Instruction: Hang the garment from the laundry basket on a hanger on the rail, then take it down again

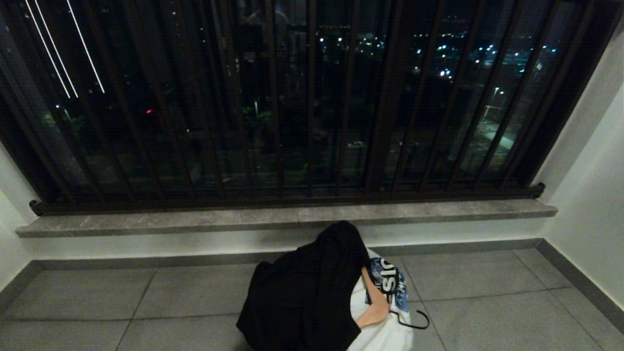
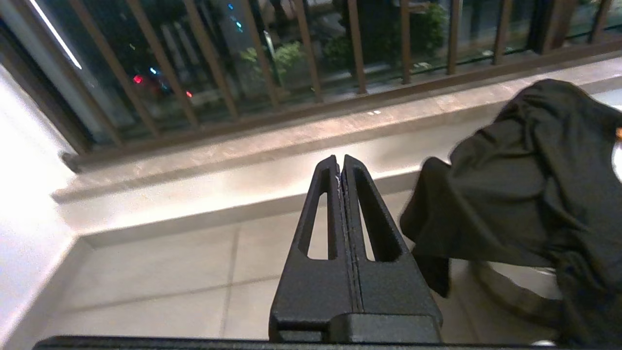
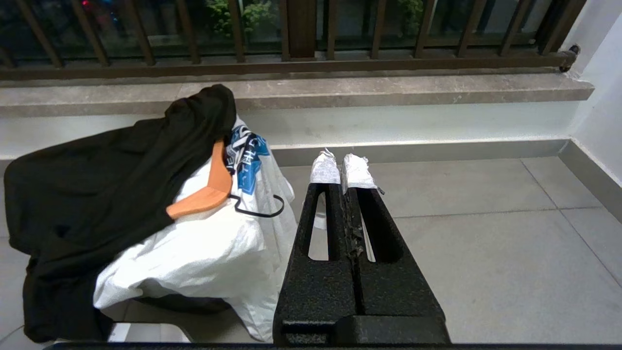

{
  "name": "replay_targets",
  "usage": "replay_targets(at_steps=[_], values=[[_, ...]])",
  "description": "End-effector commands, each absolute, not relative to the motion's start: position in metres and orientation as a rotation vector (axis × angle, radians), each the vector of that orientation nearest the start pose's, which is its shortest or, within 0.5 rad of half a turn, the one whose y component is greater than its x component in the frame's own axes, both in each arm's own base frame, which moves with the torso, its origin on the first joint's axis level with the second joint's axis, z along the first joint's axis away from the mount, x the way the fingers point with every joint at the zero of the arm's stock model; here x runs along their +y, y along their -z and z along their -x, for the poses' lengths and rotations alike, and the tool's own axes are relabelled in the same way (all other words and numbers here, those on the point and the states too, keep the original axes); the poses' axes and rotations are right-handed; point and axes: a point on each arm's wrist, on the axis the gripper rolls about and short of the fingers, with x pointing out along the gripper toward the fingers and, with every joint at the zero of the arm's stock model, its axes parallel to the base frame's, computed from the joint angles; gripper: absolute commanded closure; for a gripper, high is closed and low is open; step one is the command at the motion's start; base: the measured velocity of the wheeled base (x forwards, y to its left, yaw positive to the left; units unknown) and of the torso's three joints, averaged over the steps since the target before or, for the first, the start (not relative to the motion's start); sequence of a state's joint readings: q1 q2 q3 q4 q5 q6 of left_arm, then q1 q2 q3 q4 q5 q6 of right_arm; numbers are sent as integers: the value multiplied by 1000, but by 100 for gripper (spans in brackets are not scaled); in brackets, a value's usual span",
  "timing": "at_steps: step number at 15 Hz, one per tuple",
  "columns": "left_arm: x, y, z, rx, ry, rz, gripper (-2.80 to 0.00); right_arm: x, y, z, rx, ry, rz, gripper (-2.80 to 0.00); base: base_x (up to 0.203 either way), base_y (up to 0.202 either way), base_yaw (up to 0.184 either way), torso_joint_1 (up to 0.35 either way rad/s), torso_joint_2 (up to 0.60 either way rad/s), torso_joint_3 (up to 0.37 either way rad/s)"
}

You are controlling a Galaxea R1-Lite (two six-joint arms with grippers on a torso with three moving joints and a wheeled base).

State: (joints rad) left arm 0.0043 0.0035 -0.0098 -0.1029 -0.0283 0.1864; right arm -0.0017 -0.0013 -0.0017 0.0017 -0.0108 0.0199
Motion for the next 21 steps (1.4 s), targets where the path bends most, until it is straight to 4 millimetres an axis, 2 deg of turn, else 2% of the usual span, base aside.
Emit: replay_targets(at_steps=[1,5,21], values=[[-1,-85,23,-100,17,-166,0,0,-76,23,0,12,-20,0,0,0,0,0,0,0],[-1,-76,23,-13,22,-103,0,0,-76,23,0,12,-20,0,0,0,0,0,0,0],[-1,-76,23,-9,18,-29,0,0,-76,23,0,12,-20,0,0,0,0,0,0,0]])
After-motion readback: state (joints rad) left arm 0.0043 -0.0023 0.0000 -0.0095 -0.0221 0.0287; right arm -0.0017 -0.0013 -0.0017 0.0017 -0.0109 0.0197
